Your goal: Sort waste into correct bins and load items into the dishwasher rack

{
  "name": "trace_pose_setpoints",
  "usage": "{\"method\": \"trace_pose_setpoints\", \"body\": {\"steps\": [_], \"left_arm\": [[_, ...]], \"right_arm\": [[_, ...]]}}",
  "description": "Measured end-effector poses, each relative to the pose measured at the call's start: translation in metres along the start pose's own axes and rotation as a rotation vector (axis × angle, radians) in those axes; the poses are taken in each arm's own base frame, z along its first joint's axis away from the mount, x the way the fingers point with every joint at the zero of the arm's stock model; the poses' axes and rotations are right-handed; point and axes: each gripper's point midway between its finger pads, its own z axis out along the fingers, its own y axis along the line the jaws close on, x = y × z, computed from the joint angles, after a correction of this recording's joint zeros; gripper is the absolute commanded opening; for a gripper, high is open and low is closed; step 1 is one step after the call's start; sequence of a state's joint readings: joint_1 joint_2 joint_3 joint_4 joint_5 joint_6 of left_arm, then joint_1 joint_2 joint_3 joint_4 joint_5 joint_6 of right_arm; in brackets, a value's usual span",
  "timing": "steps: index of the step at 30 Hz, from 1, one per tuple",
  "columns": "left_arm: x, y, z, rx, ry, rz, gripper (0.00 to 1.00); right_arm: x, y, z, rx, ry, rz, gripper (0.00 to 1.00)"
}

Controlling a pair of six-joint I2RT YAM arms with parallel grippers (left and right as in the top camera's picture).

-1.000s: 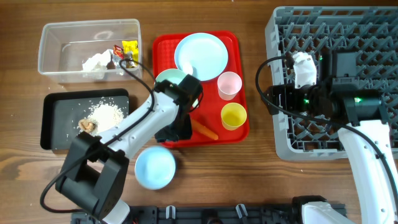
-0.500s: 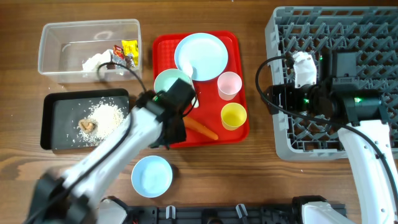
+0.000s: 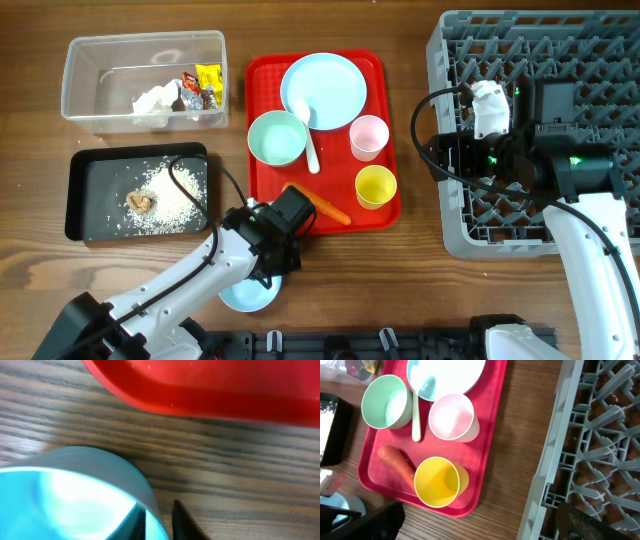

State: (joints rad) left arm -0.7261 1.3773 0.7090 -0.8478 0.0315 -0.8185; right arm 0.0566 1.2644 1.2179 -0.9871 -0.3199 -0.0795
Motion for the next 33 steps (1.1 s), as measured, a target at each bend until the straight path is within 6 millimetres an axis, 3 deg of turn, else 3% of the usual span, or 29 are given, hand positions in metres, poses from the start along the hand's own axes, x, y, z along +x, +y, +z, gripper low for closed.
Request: {"method": "trace_pose_setpoints", "body": {"steps": [4,6,7,12,13,14,17,19,21,22,23,24,29,32,33], "left_arm": [[0.001,0.001,0.001,-0.005,-0.001,0.003,0.04],[-0.001,-0.001,-0.010,-0.014,0.008,0.031,0.04],[-0.006,-0.008,-0.020,-0.002,-0.003,0.055,0.04],[-0.078,-0.094,-0.116,0.246,-0.308,0.280,0.04],[-0.081,-0.098,-0.121,0.256,-0.331,0.304,0.04],[-0.083,-0.099,-0.123,0.252,-0.345,0.342,0.04],[-0.082,-0.096,-0.101,0.191,-0.310,0.431,0.04],[-0.076,-0.094,-0.065,0.118,-0.232,0.500,0.04],[-0.069,-0.088,-0.036,0.057,-0.154,0.539,0.43],[-0.067,-0.087,-0.029,0.043,-0.136,0.553,0.66],[-0.064,-0.086,-0.023,0.033,-0.117,0.561,0.82],[-0.063,-0.086,-0.020,0.028,-0.108,0.567,0.89],[-0.068,-0.080,-0.022,0.022,-0.099,0.542,1.00],[-0.087,-0.079,-0.050,0.037,-0.131,0.484,1.00],[-0.103,-0.079,-0.076,0.056,-0.180,0.445,1.00]], "right_arm": [[0.000,0.000,0.000,0.000,0.001,0.001,1.00],[0.000,0.000,0.000,0.000,0.001,0.001,1.00],[0.001,0.000,0.000,0.000,0.003,0.002,1.00],[0.001,0.000,0.000,0.000,0.004,0.013,1.00],[0.001,0.000,0.000,-0.001,0.004,0.013,1.00],[0.001,0.000,0.000,-0.001,0.003,0.016,1.00],[-0.004,0.005,0.000,-0.027,-0.015,0.011,1.00],[-0.008,0.008,0.000,-0.045,-0.032,0.005,1.00],[-0.008,0.009,0.000,-0.053,-0.033,0.005,1.00],[-0.008,0.009,0.000,-0.055,-0.033,0.005,1.00],[-0.008,0.009,0.000,-0.056,-0.033,0.006,1.00],[-0.008,0.010,0.000,-0.057,-0.033,0.006,1.00],[-0.010,0.010,-0.001,-0.062,-0.040,0.003,1.00],[-0.013,0.012,-0.001,-0.074,-0.052,-0.001,0.99],[-0.014,0.015,-0.001,-0.087,-0.058,-0.004,0.99]]}}
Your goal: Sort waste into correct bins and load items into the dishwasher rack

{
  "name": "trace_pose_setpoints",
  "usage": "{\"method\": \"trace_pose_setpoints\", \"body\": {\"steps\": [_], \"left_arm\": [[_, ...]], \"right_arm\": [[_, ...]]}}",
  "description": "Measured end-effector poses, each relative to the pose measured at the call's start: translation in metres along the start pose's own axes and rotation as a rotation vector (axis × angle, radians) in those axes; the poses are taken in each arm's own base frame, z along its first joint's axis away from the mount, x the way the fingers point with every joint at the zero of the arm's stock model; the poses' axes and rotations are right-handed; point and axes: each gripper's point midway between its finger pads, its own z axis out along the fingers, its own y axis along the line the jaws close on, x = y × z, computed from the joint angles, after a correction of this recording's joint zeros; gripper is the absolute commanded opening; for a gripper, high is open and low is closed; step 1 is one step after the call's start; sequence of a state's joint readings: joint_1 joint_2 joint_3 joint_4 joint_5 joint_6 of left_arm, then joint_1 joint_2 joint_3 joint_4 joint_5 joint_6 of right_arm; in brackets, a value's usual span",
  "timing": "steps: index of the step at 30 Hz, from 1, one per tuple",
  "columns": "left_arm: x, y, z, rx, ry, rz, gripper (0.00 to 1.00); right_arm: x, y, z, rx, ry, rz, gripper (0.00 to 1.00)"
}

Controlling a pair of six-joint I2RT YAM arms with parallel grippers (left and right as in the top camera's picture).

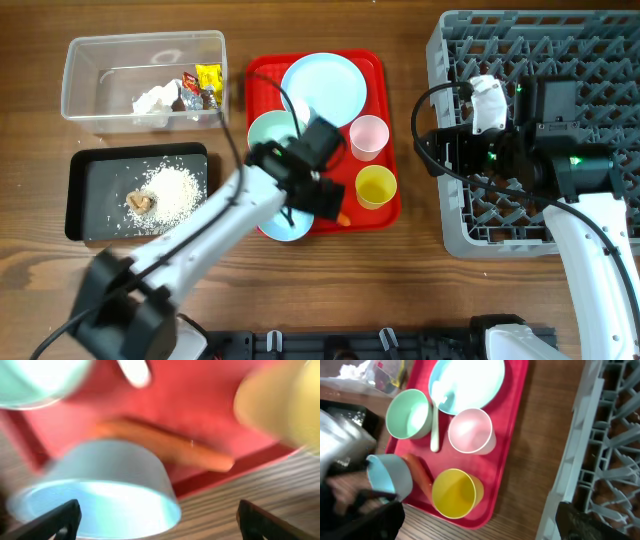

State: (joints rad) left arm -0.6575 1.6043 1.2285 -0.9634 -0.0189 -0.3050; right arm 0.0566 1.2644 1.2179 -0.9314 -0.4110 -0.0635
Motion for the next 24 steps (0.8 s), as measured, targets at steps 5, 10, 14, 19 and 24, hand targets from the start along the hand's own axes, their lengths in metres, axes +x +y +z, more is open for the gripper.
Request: {"method": "trace_pose_setpoints", "body": {"steps": [5,10,14,19,24], "left_arm": [[-0.065,0.056,-0.119,0.023,-0.373,-0.240,1.00],[-0.064,0.148,-0.171,-0.056,-0.538,-0.541,1.00],[-0.058,0.188,-0.159,-0.099,-0.495,-0.667,1.00],[-0.057,0.195,-0.143,-0.098,-0.441,-0.698,1.00],[-0.058,0.196,-0.132,-0.103,-0.408,-0.700,1.00]], "right_arm": [[-0.011,0.022,0.003,-0.079,-0.041,-0.031,0.97],[-0.012,0.098,0.031,-0.211,-0.021,-0.157,0.98],[0.039,0.156,0.098,-0.256,0.194,-0.245,0.98],[0.098,0.163,0.159,-0.212,0.418,-0.267,0.91],[0.124,0.152,0.190,-0.166,0.510,-0.237,0.68]]}}
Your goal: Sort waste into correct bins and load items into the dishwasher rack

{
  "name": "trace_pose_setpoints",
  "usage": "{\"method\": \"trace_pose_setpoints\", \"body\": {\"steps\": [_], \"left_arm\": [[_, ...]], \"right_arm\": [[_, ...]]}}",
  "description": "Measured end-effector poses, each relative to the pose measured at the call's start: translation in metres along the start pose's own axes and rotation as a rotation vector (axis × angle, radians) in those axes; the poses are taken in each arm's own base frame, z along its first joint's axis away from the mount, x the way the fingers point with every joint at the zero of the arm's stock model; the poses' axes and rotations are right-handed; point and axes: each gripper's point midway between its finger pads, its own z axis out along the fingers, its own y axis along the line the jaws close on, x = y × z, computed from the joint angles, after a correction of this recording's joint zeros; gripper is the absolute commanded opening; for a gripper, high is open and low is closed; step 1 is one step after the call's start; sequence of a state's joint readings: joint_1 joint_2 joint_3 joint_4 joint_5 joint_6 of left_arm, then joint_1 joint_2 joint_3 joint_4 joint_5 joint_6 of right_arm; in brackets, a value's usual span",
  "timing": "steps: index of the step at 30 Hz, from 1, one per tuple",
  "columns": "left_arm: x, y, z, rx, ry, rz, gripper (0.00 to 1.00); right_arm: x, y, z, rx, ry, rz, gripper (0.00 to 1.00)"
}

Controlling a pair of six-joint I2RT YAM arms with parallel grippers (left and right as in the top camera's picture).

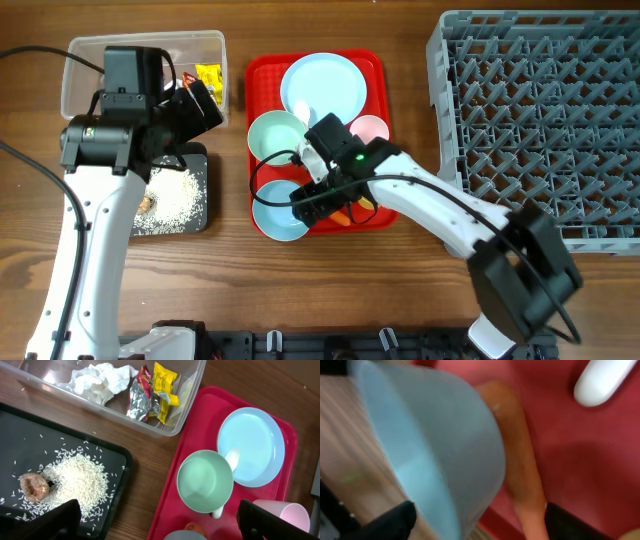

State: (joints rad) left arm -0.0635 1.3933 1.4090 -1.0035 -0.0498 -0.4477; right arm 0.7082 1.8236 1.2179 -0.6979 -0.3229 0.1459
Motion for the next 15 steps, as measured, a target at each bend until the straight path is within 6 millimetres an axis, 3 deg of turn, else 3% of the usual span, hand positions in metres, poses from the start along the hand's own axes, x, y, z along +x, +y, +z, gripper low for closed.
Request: {"method": "trace_pose_setpoints", "body": {"steps": [2,3,4,11,13,15], "left_arm": [[0.000,0.000,0.002,-0.003,0.003,0.000,1.00],[0.000,0.000,0.002,-0.003,0.004,0.000,1.00],[0.000,0.000,0.002,-0.004,0.005,0.000,1.00],[0.000,0.001,0.003,-0.006,0.006,0.000,1.00],[0.000,0.001,0.003,-0.006,0.006,0.000,1.00],[0.000,0.001,0.003,-0.006,0.005,0.000,1.00]], "right_arm": [[0.004,-0.005,0.010,0.010,0.029,0.024,0.38],[0.002,-0.006,0.011,0.016,0.021,0.029,0.10],[-0.001,-0.006,0.010,0.016,0.011,0.037,0.04],[-0.019,-0.004,-0.004,0.042,-0.027,0.089,0.04],[-0.027,0.000,-0.017,0.049,-0.036,0.092,0.04],[-0.040,0.003,-0.049,0.084,-0.085,0.090,0.05]]}}
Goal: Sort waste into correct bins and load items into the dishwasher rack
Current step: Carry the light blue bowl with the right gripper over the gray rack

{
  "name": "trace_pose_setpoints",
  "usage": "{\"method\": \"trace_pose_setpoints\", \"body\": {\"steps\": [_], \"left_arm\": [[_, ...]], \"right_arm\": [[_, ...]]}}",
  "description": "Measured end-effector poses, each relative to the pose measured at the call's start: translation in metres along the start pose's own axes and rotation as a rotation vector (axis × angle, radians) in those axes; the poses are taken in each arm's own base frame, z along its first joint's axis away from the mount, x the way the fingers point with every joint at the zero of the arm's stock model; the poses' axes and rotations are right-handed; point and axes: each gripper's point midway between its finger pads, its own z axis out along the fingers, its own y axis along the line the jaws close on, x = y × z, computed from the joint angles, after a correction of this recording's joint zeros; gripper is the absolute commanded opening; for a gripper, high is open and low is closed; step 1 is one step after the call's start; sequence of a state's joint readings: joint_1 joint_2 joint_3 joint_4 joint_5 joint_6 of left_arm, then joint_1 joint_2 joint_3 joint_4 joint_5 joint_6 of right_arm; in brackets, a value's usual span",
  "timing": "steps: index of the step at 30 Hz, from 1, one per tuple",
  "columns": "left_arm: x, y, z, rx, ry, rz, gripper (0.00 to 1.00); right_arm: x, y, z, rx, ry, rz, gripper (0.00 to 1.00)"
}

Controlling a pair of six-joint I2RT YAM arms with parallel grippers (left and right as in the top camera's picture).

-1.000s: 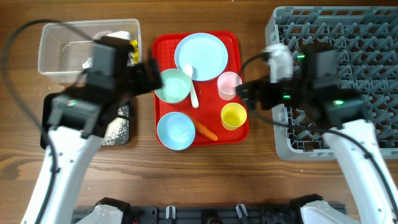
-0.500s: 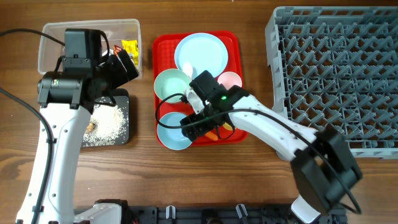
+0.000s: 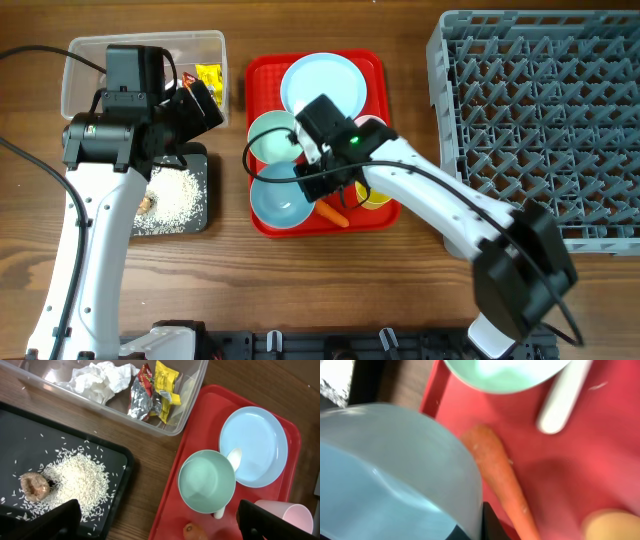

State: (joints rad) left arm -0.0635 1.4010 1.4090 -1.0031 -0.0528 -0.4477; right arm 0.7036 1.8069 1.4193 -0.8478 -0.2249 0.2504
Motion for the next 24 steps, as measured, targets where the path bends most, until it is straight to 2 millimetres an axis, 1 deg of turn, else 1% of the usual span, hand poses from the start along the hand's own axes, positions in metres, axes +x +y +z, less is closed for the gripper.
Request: {"method": "trace_pose_setpoints", "body": {"steps": [1,2,4,5,6,7,9,10,12,13,14,15,17,18,21,22,24], "left_arm": [[0.000,0.000,0.000,-0.001,0.000,0.000,1.00],[0.000,0.000,0.000,-0.002,-0.001,0.000,1.00],[0.000,0.000,0.000,-0.002,-0.001,0.000,1.00],[0.000,0.000,0.000,-0.002,-0.001,0.000,1.00],[0.000,0.000,0.000,-0.002,-0.001,0.000,1.00],[0.000,0.000,0.000,-0.002,-0.001,0.000,1.00],[0.000,0.000,0.000,-0.002,0.000,0.000,1.00],[0.000,0.000,0.000,-0.002,-0.001,0.000,1.00],[0.000,0.000,0.000,-0.002,0.000,0.000,1.00],[0.000,0.000,0.000,-0.002,-0.001,0.000,1.00],[0.000,0.000,0.000,-0.002,-0.001,0.000,1.00],[0.000,0.000,0.000,-0.002,0.000,0.000,1.00],[0.000,0.000,0.000,-0.002,0.000,0.000,1.00],[0.001,0.001,0.000,-0.003,0.002,0.000,1.00],[0.001,0.001,0.001,-0.006,0.005,0.000,1.00],[0.001,0.001,0.001,-0.005,0.005,0.000,1.00],[0.001,0.001,0.002,-0.006,0.006,0.000,1.00]], "right_arm": [[-0.008,-0.003,-0.018,0.034,-0.041,0.004,0.04],[-0.022,-0.011,-0.045,0.090,-0.117,0.015,0.04],[-0.046,-0.041,-0.101,0.255,-0.297,0.069,0.04],[-0.054,-0.062,-0.131,0.367,-0.387,0.114,0.04],[-0.061,-0.091,-0.167,0.512,-0.492,0.178,0.04],[-0.064,-0.114,-0.191,0.624,-0.561,0.230,0.04],[-0.074,-0.159,-0.230,0.850,-0.696,0.345,0.04],[-0.075,-0.175,-0.241,0.930,-0.730,0.386,0.04],[-0.080,-0.213,-0.261,1.112,-0.798,0.474,0.05],[-0.082,-0.232,-0.266,1.197,-0.818,0.508,0.04],[-0.085,-0.253,-0.270,1.288,-0.834,0.546,0.04],[-0.088,-0.270,-0.271,1.360,-0.841,0.569,0.04],[-0.089,-0.311,-0.265,1.510,-0.811,0.599,0.04],[-0.088,-0.322,-0.262,1.553,-0.790,0.601,0.04],[-0.087,-0.363,-0.254,1.689,-0.734,0.603,0.04],[-0.085,-0.375,-0.251,1.722,-0.701,0.593,0.04],[-0.080,-0.391,-0.252,1.776,-0.642,0.576,0.04]]}}
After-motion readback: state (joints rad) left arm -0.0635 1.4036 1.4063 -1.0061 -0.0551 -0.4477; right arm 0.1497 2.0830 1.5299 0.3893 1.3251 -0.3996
